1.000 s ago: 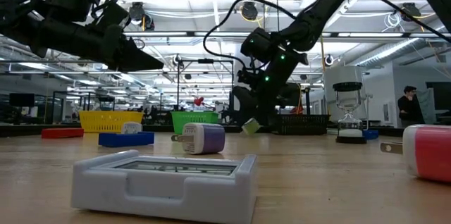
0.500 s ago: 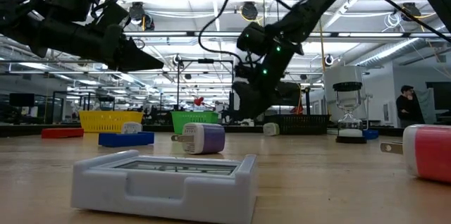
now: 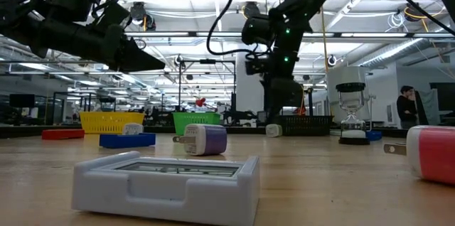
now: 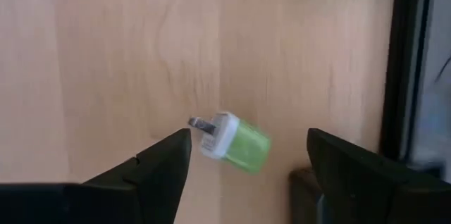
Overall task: Pick & Place Office items
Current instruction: Put the top green charger adapter into the black bin
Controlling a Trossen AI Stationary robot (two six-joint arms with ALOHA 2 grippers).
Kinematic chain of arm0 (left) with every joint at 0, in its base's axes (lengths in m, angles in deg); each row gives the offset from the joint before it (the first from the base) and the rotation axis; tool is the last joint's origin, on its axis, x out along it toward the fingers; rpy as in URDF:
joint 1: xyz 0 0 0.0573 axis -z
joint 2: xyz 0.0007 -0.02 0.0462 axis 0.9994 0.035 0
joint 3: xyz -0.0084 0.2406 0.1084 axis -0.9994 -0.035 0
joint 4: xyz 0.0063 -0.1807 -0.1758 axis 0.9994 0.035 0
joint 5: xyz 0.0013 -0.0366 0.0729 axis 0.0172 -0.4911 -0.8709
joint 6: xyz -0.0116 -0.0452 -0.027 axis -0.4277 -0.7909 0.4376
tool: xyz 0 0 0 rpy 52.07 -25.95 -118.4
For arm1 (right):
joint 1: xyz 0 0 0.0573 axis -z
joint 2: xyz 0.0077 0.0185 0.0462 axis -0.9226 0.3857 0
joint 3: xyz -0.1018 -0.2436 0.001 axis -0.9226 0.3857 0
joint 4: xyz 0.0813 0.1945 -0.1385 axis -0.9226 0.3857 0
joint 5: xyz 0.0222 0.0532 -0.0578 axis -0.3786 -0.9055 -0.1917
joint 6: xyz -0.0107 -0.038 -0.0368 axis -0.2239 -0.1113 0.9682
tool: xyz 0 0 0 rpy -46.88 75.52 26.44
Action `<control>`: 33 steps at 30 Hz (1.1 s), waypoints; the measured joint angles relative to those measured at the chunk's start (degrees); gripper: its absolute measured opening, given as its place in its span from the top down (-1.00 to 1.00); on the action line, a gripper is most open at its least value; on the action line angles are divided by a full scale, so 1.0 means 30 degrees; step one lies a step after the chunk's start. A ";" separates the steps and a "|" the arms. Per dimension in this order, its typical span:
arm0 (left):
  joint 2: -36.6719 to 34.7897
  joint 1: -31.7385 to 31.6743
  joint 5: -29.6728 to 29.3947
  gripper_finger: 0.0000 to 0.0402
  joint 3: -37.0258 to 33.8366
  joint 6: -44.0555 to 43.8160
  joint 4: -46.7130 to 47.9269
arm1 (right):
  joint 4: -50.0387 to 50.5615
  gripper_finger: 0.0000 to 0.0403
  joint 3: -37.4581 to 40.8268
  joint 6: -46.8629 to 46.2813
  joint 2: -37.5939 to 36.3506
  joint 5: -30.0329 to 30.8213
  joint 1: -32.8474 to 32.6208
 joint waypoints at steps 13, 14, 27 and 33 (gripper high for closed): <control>0.0000 0.0000 0.0007 0.84 0.0000 -0.0004 0.0003 | 0.0015 -0.34 0.0000 0.6714 0.0811 0.1435 -0.0472; 0.0000 0.0000 0.0001 0.84 0.0000 -0.0004 0.0003 | 0.0015 -0.34 0.0000 0.6953 0.1063 0.1448 -0.0518; 0.0000 0.0000 0.0022 0.84 0.0000 -0.0004 0.0003 | 0.0284 -0.01 0.0000 0.8159 0.2339 0.3302 -0.0595; 0.0000 0.0000 0.0022 0.84 0.0000 -0.0004 0.0003 | 0.0297 0.34 -0.0025 0.7005 0.2281 0.2473 -0.0588</control>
